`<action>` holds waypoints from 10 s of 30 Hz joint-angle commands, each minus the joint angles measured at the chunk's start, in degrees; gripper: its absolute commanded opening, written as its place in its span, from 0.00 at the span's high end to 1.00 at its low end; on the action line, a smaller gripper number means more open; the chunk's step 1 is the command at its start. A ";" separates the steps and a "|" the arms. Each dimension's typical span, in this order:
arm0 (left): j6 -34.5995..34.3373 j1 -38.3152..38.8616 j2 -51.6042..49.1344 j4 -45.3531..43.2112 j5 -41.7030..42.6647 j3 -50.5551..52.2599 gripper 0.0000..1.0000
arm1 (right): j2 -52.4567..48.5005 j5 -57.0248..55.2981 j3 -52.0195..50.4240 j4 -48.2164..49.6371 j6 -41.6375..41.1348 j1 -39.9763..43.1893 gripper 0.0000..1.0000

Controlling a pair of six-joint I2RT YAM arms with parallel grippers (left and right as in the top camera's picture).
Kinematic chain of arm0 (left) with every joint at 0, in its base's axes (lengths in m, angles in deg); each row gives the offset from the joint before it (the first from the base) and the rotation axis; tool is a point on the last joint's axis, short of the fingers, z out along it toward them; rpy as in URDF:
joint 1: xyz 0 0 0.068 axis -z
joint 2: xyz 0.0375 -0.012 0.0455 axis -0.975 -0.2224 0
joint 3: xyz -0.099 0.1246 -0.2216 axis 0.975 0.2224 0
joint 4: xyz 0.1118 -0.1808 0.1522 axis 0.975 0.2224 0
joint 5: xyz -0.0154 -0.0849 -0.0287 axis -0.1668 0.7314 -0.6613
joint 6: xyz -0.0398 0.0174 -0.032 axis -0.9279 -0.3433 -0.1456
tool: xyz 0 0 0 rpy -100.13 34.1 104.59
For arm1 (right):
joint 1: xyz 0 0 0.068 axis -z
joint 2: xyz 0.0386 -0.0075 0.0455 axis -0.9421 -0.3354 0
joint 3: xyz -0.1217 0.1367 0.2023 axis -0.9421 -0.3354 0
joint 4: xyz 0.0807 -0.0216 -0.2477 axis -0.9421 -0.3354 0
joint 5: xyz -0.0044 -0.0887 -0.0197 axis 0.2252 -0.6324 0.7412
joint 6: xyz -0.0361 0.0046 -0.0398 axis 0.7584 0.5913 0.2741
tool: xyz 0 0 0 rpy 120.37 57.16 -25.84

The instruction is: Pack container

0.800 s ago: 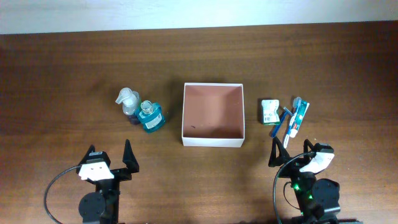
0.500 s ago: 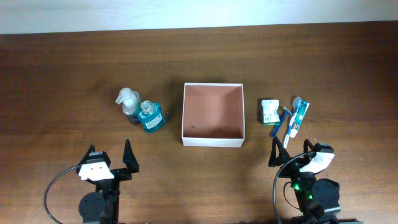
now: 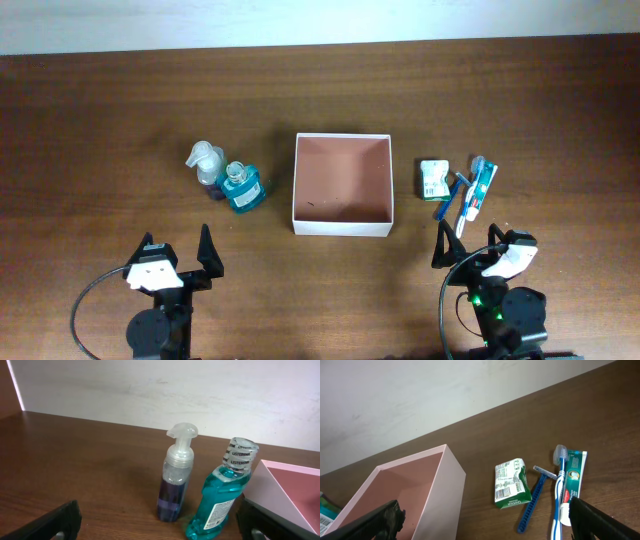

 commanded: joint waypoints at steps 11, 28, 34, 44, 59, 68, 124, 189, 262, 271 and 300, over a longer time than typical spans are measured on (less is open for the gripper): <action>0.94 -0.22 0.50 -0.24 -0.59 0.61 0.01 | 0.66 -0.74 -0.42 0.00 -0.07 0.42 0.02; 0.90 -0.22 0.50 -2.36 -0.50 0.61 0.01 | 0.66 -0.74 -0.42 0.00 -0.04 0.42 0.02; 0.90 -0.22 0.50 -5.29 18.62 0.59 0.01 | 0.66 -0.74 -0.42 0.00 -0.04 0.42 0.02; -2.10 -0.22 0.00 -13.66 37.88 -4.81 0.01 | 0.66 -0.74 -0.42 0.00 -0.04 0.42 0.02; 14.88 -0.22 -41.16 44.54 26.97 -63.21 0.01 | 0.66 -0.74 -0.42 0.00 -0.04 0.42 0.02; 15.04 0.98 -69.51 69.29 24.06 -90.55 0.01 | 0.66 -0.72 -0.42 0.00 -0.04 0.42 0.02; 9.42 14.78 -102.14 63.78 4.57 -91.62 0.53 | 0.66 -0.74 -0.42 0.00 -0.04 0.42 0.02; 9.44 14.84 -103.08 64.19 4.52 -91.34 0.66 | 0.55 -0.74 -0.42 0.00 -0.04 0.42 0.02; 30.69 29.68 -113.96 63.98 9.33 -121.39 0.81 | 0.55 -0.74 -0.42 0.00 -0.07 0.42 0.02; 34.91 29.68 -117.26 62.99 9.92 -121.39 0.81 | 0.55 -0.74 -0.42 0.00 -0.04 0.42 0.02; 35.43 29.68 -122.90 61.37 6.93 -121.39 0.43 | 0.55 -0.72 -0.42 0.00 -0.07 0.42 0.02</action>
